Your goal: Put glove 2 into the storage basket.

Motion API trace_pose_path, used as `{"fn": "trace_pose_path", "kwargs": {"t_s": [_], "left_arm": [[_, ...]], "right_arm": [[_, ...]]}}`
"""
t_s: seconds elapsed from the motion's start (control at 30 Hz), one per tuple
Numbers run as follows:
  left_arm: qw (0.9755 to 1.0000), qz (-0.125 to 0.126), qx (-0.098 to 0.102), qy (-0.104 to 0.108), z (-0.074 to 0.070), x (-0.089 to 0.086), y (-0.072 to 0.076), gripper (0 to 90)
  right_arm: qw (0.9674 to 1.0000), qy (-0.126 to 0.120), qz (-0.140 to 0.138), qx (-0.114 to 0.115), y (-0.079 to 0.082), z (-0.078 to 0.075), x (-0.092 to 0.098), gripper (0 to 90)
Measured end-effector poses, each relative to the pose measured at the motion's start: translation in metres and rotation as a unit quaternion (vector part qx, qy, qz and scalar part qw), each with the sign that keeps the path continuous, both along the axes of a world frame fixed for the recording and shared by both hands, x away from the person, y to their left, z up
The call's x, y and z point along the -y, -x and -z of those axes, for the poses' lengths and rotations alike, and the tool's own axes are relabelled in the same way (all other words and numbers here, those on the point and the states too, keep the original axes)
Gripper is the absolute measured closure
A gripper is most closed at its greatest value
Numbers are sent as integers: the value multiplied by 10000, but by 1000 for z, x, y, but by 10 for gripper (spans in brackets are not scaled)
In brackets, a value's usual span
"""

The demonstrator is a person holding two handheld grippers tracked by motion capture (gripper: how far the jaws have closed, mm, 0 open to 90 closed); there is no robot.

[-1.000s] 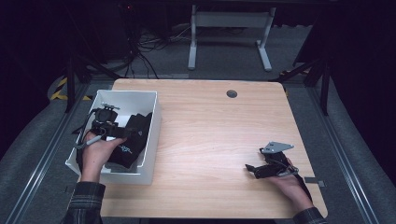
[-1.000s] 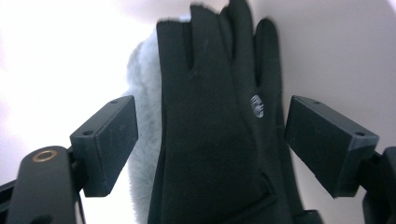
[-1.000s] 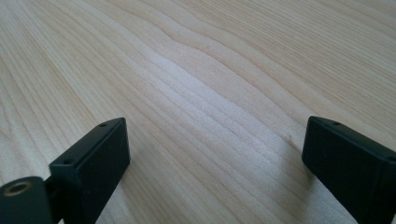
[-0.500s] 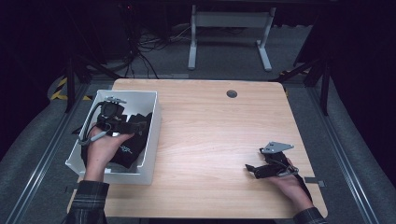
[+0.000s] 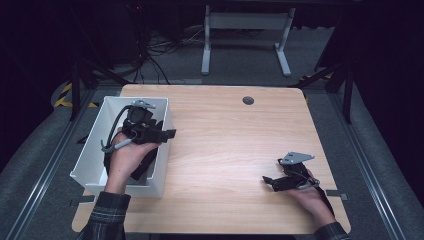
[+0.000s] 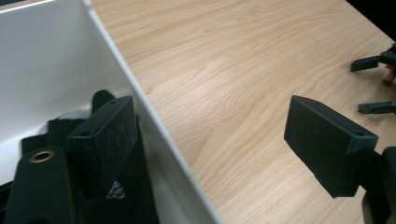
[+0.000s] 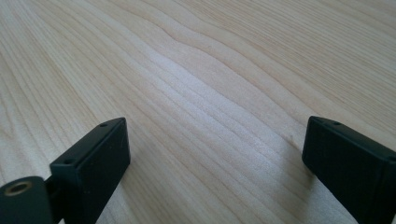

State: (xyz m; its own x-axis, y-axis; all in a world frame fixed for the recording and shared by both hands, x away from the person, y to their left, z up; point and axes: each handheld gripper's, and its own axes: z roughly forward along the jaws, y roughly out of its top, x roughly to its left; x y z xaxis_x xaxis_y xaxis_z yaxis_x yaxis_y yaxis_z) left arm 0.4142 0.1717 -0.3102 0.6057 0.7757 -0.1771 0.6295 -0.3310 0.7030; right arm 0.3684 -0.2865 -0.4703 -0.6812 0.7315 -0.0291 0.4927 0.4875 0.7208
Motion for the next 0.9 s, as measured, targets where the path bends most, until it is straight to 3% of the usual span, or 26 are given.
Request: {"fn": "trace_pose_path", "kwargs": {"t_s": [0.5, 0.9], "left_arm": [[9984, 546, 145, 2, 1, 48, 10, 146], [9945, 1006, 255, -114, 19, 91, 24, 117]], "right_arm": [[10000, -1, -6, -2, 0, 0, 0, 78], [10000, -1, -20, -2, 0, 0, 0, 78]]}}
